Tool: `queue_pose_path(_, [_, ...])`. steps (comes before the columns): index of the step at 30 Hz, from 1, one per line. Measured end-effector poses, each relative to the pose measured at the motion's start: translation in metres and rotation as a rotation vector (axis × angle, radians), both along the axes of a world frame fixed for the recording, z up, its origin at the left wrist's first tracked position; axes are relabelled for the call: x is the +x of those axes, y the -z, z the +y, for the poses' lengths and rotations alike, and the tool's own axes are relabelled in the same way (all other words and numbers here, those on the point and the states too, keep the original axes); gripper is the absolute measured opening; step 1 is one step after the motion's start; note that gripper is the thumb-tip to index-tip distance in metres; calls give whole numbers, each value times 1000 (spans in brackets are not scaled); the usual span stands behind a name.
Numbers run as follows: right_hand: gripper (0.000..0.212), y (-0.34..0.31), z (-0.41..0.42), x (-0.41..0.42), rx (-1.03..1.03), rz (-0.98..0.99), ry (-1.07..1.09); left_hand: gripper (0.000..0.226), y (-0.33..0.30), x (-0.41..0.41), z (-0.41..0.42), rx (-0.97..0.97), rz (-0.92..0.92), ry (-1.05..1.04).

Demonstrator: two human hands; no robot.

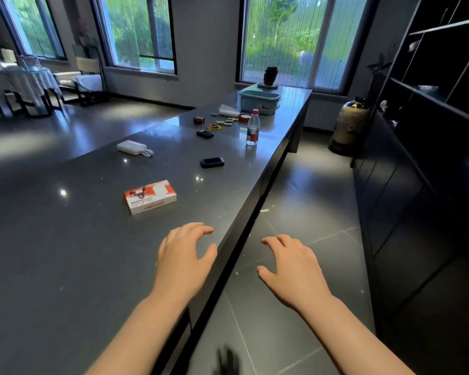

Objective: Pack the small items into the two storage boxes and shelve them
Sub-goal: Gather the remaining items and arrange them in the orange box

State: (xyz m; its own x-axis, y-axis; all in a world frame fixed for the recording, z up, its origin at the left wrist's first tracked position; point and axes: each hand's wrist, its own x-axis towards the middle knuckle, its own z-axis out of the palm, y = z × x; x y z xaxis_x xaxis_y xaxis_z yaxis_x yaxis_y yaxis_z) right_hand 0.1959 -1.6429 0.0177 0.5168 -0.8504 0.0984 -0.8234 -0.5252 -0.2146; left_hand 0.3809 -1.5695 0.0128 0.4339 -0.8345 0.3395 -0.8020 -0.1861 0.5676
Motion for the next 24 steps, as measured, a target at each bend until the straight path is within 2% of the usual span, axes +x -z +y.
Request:
queue_pose_path(10, [50,12,-177,-14,36,-28,56,29,-1,-8,-185,25,-55,55])
queue_pose_path(18, [51,15,-334,-35,49,21,-32,30,15,-31,-313,31,15,-84])
queue_pose_path(24, [49,18,-411,-7,48,22,-164,30,23,-26,-368,47,34,-210])
